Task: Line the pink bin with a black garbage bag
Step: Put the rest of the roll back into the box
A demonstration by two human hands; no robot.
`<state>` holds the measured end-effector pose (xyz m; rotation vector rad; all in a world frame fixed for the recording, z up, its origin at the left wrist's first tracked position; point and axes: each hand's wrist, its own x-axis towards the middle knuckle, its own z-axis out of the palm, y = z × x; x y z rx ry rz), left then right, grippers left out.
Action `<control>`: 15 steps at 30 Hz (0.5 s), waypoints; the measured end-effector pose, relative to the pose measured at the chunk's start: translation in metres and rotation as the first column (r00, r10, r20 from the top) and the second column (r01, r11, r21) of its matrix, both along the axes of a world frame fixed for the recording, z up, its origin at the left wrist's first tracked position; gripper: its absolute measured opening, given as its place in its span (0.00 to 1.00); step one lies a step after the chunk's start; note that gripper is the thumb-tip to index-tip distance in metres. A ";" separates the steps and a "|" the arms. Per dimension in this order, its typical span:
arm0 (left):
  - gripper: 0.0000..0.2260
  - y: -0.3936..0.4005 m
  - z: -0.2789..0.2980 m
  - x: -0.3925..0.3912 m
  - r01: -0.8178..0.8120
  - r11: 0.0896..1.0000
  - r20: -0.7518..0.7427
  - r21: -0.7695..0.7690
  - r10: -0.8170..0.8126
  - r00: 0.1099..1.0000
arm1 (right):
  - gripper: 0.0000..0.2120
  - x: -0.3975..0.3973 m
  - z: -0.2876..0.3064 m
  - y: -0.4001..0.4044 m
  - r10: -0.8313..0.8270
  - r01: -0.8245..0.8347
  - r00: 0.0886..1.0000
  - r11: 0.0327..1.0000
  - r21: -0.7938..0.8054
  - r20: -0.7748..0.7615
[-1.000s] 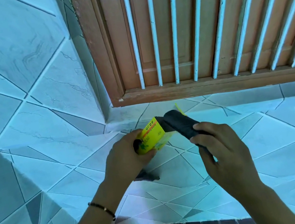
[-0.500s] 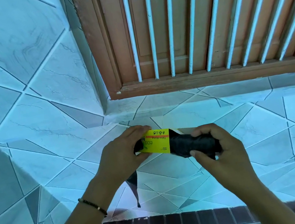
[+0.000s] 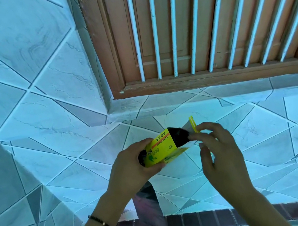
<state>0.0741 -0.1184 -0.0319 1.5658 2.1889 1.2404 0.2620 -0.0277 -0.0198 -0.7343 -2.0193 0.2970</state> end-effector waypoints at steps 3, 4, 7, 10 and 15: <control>0.27 -0.004 -0.002 -0.002 -0.016 1.000 -0.040 -0.018 0.015 0.999 | 0.23 0.000 -0.008 0.003 0.035 -0.042 0.993 0.998 0.056 0.114; 0.28 -0.006 -0.002 -0.002 -0.019 1.000 -0.032 -0.021 0.018 0.999 | 0.22 0.001 -0.007 0.003 0.051 -0.054 0.993 0.998 0.030 0.102; 0.30 -0.009 -0.001 -0.002 -0.012 1.000 -0.029 -0.023 0.011 1.000 | 0.18 0.004 0.001 0.004 0.050 -0.049 0.999 0.996 -0.073 0.019; 0.28 -0.010 0.000 0.003 -0.005 1.000 -0.096 -0.031 0.002 0.995 | 0.14 0.002 0.006 0.010 0.018 -0.012 0.997 0.997 -0.075 0.071; 0.28 -0.010 0.000 0.013 0.008 0.999 -0.167 -0.045 -0.015 0.986 | 0.17 -0.002 0.008 0.008 -0.072 0.085 0.990 0.991 -0.106 0.119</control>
